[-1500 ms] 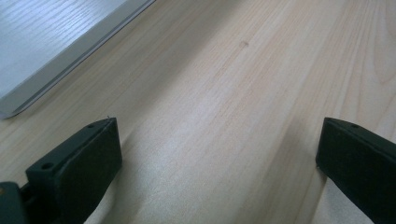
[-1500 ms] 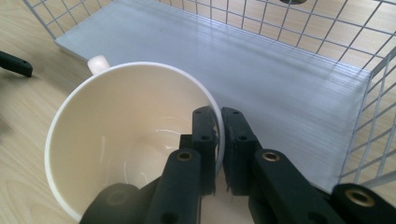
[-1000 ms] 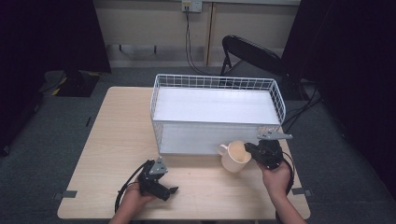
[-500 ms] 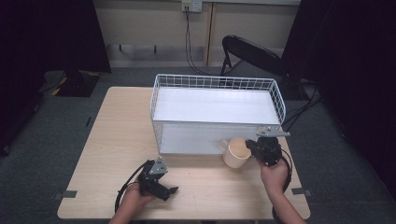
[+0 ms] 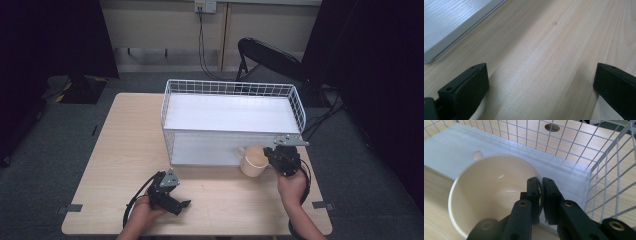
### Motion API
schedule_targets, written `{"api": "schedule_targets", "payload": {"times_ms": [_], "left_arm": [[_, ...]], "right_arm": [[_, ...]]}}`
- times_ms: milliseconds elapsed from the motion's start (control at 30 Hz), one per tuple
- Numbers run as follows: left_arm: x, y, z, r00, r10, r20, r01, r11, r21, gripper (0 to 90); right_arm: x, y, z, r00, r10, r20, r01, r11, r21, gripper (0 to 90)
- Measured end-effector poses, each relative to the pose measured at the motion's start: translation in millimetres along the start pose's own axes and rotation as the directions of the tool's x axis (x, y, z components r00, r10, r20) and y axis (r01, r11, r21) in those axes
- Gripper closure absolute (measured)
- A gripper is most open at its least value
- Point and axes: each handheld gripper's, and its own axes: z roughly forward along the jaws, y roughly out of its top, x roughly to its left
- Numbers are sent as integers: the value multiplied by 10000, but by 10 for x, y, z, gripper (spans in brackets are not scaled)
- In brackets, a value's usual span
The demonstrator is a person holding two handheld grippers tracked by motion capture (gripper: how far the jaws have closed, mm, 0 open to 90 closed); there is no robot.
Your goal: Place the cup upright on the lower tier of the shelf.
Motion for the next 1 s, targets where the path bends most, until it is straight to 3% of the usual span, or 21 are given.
{"api": "schedule_targets", "payload": {"times_ms": [567,833,900,1000], "left_arm": [[0,0,0,10000,-2,1,2,10000,0,0],[0,0,0,10000,2,2,-2,10000,3,0],[0,0,0,10000,2,2,-2,10000,3,0],[0,0,0,10000,5,2,-5,10000,5,0]], "right_arm": [[18,2,45,9990,384,244,-372,9981,-483,834],[25,0,21,9981,537,296,-517,9964,-670,682],[25,-1,18,9982,533,287,-513,9965,-659,683],[26,-5,20,9991,389,187,-377,9975,-596,755]]}}
